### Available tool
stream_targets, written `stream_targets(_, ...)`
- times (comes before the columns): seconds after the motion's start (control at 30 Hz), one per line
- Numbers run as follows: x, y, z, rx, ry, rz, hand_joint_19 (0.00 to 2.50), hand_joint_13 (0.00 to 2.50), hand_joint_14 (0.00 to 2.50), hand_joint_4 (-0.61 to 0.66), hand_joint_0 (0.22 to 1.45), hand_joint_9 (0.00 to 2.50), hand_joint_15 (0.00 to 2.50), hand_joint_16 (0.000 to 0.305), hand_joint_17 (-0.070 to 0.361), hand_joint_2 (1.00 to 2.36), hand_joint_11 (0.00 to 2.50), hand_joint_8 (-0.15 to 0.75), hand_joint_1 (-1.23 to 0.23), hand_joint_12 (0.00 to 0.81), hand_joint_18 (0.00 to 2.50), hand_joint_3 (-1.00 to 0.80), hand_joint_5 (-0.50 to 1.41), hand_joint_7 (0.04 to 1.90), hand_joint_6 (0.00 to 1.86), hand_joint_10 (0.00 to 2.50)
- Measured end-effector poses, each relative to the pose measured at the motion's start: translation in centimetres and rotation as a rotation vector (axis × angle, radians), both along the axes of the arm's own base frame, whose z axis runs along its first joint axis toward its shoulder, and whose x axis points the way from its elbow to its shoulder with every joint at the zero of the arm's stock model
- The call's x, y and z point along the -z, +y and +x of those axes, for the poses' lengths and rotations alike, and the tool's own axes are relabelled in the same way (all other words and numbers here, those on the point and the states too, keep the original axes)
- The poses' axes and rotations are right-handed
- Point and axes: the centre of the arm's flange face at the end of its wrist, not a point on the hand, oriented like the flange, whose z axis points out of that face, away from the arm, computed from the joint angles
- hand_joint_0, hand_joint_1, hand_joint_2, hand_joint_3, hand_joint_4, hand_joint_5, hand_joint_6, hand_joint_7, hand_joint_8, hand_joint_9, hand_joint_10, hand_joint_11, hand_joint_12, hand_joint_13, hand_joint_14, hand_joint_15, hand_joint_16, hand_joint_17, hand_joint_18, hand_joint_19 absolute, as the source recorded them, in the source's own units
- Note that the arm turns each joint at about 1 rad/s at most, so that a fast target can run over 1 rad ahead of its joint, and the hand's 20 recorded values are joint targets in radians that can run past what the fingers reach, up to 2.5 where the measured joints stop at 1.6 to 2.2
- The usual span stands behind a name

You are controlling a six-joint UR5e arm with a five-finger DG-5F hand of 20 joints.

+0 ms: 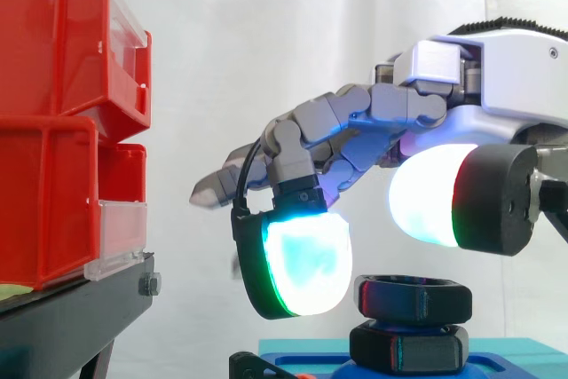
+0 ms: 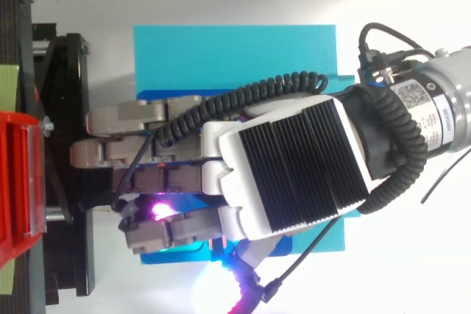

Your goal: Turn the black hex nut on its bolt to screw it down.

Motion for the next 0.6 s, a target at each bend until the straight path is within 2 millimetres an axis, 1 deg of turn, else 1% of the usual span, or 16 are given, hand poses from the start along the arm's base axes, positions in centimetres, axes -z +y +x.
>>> stream_targets(0.13, 0.1, -0.5, -0.1, 0.003, 0.004, -0.006, 0.21, 0.18, 0.00, 0.19, 0.49, 0.53, 0.05, 0.051, 0.116, 1.00, 0.00, 0.242, -0.34, 0.385, 0.00, -0.50, 0.04, 1.33, 0.51, 0.00)
stream_targets(0.23, 0.2, -0.8, -0.2, 0.003, 0.007, -0.014, 0.21, 0.23, 0.00, 0.19, 0.49, 0.61, 0.05, 0.051, 0.114, 1.00, 0.00, 0.245, -0.34, 0.385, 0.00, -0.50, 0.04, 1.34, 0.51, 0.00)
stream_targets(0.33, 0.2, -1.0, -0.3, 0.002, 0.010, -0.020, 0.25, 0.32, 0.00, 0.17, 0.49, 0.67, 0.06, 0.051, 0.116, 1.00, 0.00, 0.253, -0.34, 0.387, 0.08, -0.50, 0.04, 1.36, 0.51, 0.00)
stream_targets(0.4, 0.2, -1.2, -0.3, 0.002, 0.009, -0.022, 0.28, 0.38, 0.00, 0.17, 0.49, 0.76, 0.08, 0.052, 0.117, 1.00, 0.00, 0.267, -0.34, 0.390, 0.16, -0.50, 0.04, 1.37, 0.51, 0.00)
stream_targets(0.6, 0.2, -1.8, -0.4, 0.005, 0.007, -0.023, 0.32, 0.47, 0.00, 0.18, 0.49, 0.79, 0.11, 0.052, 0.117, 1.00, 0.00, 0.273, -0.34, 0.391, 0.26, -0.50, 0.04, 1.38, 0.50, 0.00)
